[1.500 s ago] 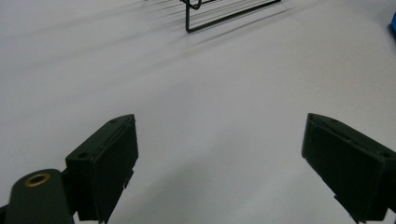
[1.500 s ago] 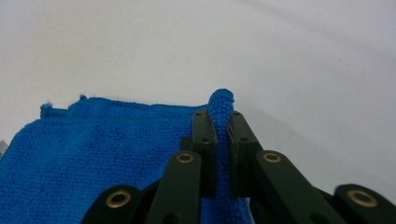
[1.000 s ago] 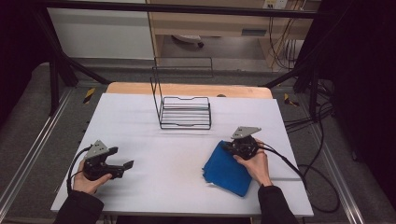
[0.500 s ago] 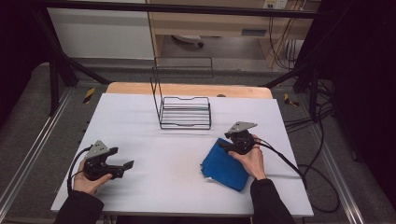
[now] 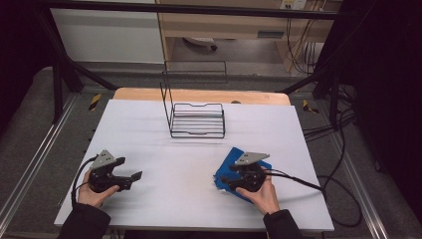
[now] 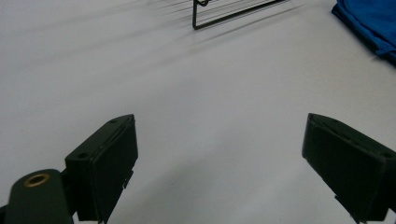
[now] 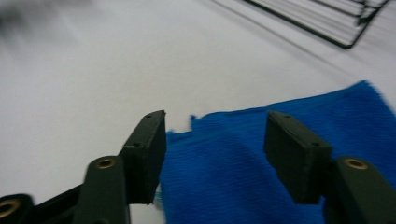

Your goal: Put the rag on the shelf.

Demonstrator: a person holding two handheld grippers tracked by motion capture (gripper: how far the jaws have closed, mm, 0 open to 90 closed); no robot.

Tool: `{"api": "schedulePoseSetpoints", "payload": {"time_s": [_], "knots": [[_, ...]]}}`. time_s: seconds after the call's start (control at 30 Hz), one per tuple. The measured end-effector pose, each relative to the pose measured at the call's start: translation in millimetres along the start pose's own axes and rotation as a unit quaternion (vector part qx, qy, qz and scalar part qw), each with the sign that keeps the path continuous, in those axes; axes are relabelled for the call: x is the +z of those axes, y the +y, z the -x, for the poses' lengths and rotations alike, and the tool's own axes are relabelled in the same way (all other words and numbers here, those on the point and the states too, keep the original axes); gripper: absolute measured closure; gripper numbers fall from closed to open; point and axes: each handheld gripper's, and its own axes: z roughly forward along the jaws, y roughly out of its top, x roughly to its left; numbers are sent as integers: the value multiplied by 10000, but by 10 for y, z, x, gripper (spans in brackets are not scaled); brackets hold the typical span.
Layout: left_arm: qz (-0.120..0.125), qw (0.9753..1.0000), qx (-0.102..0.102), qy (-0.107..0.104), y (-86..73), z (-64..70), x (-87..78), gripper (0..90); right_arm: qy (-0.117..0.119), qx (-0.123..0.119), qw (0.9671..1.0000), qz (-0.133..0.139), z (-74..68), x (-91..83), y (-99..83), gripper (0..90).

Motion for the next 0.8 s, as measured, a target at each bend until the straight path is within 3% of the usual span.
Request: {"api": "schedulePoseSetpoints", "payload": {"time_s": [0.2,0.4,0.6,0.67,0.77,0.8], "knots": [[-19,10000,32,-4,3,3,3,109,-41,-237,9983,-539,-84,225,-74,525],[-23,10000,23,-2,1,0,3,111,-168,-387,9975,-573,-128,261,-106,517],[-24,10000,19,6,3,2,1,112,-516,-802,9937,-581,-188,276,-138,621],[-17,10000,8,9,2,2,1,113,-525,-787,9938,-587,-187,276,-135,636],[-29,10000,14,7,2,-1,2,114,-643,-828,9926,-615,-169,274,-125,751],[-30,10000,13,8,2,-1,2,114,-643,-828,9926,-615,-169,274,-125,751]]}}
